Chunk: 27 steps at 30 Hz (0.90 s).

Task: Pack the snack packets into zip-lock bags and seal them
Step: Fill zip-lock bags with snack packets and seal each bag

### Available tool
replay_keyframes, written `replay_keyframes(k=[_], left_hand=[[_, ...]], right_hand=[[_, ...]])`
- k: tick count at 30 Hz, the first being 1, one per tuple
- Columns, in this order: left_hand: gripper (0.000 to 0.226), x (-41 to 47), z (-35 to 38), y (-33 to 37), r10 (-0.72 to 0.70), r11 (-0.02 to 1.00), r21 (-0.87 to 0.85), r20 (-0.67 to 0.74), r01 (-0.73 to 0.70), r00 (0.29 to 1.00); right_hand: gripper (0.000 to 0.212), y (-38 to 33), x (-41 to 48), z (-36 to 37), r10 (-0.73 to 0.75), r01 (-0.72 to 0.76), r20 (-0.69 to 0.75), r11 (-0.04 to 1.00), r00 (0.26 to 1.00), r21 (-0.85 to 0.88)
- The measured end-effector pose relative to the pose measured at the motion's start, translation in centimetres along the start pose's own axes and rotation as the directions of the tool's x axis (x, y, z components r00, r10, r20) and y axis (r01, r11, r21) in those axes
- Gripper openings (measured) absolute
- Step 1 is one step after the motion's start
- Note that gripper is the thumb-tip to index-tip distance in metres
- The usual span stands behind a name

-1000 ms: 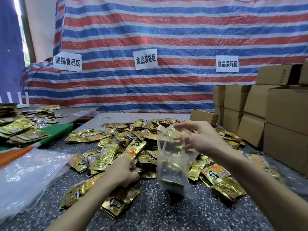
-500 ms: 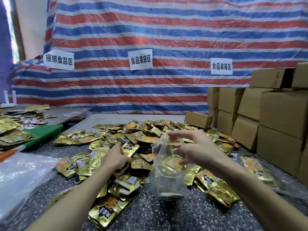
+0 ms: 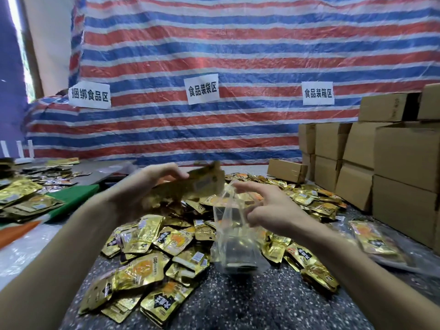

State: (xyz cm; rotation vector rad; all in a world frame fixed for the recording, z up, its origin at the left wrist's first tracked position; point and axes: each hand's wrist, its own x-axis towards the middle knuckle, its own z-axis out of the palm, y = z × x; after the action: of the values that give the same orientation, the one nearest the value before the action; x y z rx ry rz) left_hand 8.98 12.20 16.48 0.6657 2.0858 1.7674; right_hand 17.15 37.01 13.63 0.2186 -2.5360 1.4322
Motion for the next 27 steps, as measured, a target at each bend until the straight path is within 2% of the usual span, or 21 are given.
replay_keyframes(k=[2,5,7,8,9,11,13,15,18,20,23,25,27], left_hand=[[0.045,-0.6,1.1,2.2,-0.08,0.968,0.246,0.076,0.059,0.994],[0.036,-0.2,3.7,4.0,-0.197,0.82,0.554,0.04,0.142,0.98],[0.036,0.4,5.6,4.2,-0.205,0.735,0.658,-0.017,0.165,0.979],[0.038,0.8,6.4,4.1,-0.187,0.725,0.67,-0.033,0.16,0.982],[0.043,1.1,6.8,4.1,-0.162,0.76,0.633,-0.038,0.149,0.986],[0.052,1.8,6.8,3.6,-0.124,0.895,0.423,-0.071,0.142,0.99],[0.04,2.1,6.3,2.6,-0.091,0.961,0.245,-0.158,0.129,0.983],[0.031,2.2,5.8,1.2,-0.137,0.96,0.218,-0.185,0.176,0.973],[0.053,2.5,5.5,-0.6,-0.294,0.956,-0.014,-0.011,0.294,0.956],[0.054,2.7,5.4,-1.6,-0.284,0.947,-0.147,0.021,0.284,0.959],[0.019,2.9,5.7,-2.5,-0.233,0.964,-0.125,0.031,0.235,0.972],[0.013,2.9,5.8,-2.8,-0.203,0.978,-0.048,-0.005,0.203,0.979],[0.011,3.0,5.6,-2.6,-0.163,0.987,-0.009,-0.102,0.163,0.981]], right_hand=[[0.09,0.0,0.1,0.0,-0.046,0.046,0.015,0.999,0.999,-0.009],[0.093,0.2,0.1,0.0,-0.115,0.116,0.059,0.993,0.992,-0.024],[0.085,0.0,0.2,0.3,-0.162,0.17,0.084,0.98,0.983,-0.099],[0.074,0.1,0.3,0.5,-0.184,0.195,0.081,0.97,0.98,-0.144],[0.06,0.2,0.3,0.7,-0.21,0.219,0.068,0.959,0.975,-0.182],[0.035,0.6,0.4,0.6,-0.259,0.258,0.02,0.944,0.966,-0.206],[0.023,1.2,0.4,0.1,-0.256,0.253,-0.016,0.961,0.967,-0.115],[0.022,1.7,0.2,-0.4,-0.232,0.232,-0.025,0.973,0.972,0.002],[0.026,2.1,0.1,-0.5,-0.17,0.176,-0.051,0.972,0.984,0.156],[0.025,2.4,0.1,-0.4,-0.114,0.133,-0.093,0.962,0.989,0.24],[0.024,2.8,0.1,-0.4,-0.017,0.051,-0.104,0.94,0.994,0.338],[0.026,2.8,0.1,-0.3,0.009,0.019,-0.081,0.94,0.997,0.34],[0.029,2.6,0.2,-0.3,-0.007,0.025,-0.078,0.972,0.997,0.234]])
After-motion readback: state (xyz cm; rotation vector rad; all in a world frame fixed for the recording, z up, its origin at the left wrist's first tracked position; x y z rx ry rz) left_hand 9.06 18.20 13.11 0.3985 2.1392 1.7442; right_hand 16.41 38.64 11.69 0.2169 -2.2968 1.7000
